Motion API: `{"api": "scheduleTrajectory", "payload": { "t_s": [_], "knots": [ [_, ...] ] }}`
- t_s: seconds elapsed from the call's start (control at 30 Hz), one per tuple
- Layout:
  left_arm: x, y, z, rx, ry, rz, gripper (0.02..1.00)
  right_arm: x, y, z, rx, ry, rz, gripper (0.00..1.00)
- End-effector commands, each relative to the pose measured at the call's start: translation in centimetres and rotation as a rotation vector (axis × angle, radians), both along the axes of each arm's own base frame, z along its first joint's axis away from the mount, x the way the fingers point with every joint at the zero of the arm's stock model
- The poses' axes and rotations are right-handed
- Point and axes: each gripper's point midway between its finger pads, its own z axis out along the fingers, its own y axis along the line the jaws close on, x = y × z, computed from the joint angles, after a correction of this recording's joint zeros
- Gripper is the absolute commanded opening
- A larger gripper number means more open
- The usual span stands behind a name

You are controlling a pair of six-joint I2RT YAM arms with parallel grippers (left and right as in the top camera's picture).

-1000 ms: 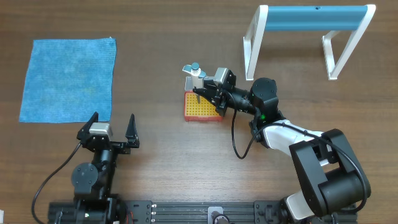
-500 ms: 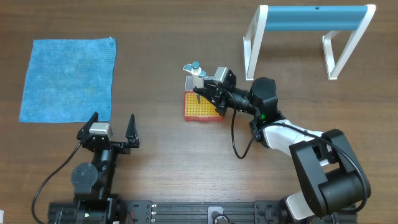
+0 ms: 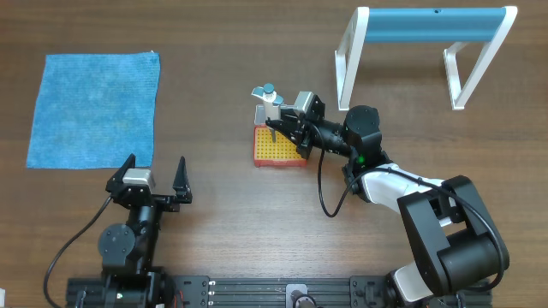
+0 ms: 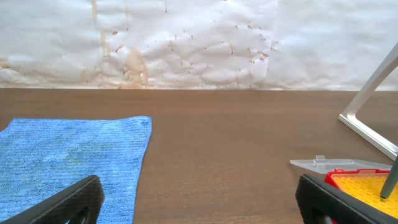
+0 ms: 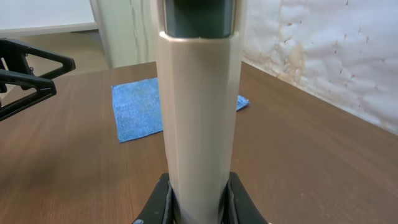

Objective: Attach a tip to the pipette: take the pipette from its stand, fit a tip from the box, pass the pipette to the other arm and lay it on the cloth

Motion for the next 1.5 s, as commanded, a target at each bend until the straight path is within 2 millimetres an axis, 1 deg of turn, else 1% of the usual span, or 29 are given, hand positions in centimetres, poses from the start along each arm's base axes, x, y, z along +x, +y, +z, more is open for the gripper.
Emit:
{"api": "scheduleTrajectory", "payload": {
  "t_s": [0.03,0.3,0.53,0.73,0.87,0.97,1.07,1.2,1.27,1.3,1.4,1.5],
  "knots": [
    [-0.1,-0.2,0.0,0.012,-0.001,-0.014,0.998,0.4,-0.4,-2.2,-0.037,0.037,-0.021,0.077],
    [-0.1,-0.2,0.0,0.012,-0.002,-0.015,0.998,0.3,-0.4,-2.3,-0.037,0.037,-0.02,0.077],
    [-0.1,-0.2,0.0,0.012,-0.001,-0.015,0.998,-0.4,-0.7,-3.5,-0.052,0.063,-0.023,0.077],
    [-0.1,-0.2,0.0,0.012,-0.001,-0.014,0.998,-0.4,-0.7,-3.3,-0.053,0.045,-0.022,0.077],
    [-0.1,-0.2,0.0,0.012,-0.002,-0.014,1.0,-0.4,-0.6,-2.6,-0.046,0.026,-0.022,0.077],
    [-0.1,-0.2,0.0,0.012,-0.002,-0.014,0.998,-0.4,-0.7,-1.3,-0.035,-0.006,-0.023,0.077],
    [-0.1,-0.2,0.0,0.012,-0.001,-0.015,0.996,-0.5,-0.7,0.9,-0.019,-0.051,-0.023,0.073],
    [-0.1,-0.2,0.0,0.012,-0.002,-0.015,0.998,-0.7,-0.8,3.1,-0.014,-0.066,-0.024,0.077],
    [-0.1,-0.2,0.0,0.012,-0.002,-0.014,0.998,-0.8,-0.8,4.6,-0.003,-0.096,-0.024,0.077],
    [-0.1,-0.2,0.0,0.012,-0.001,-0.015,0.998,-0.8,-0.8,5.8,0.008,-0.128,-0.025,0.077],
    [-0.1,-0.2,0.0,0.012,-0.001,-0.014,0.998,-0.7,-0.8,7.8,0.024,-0.171,-0.026,0.077],
    [-0.1,-0.2,0.0,0.012,-0.001,-0.014,0.998,-0.4,-0.7,10.4,0.036,-0.205,-0.026,0.077]
  ]
}}
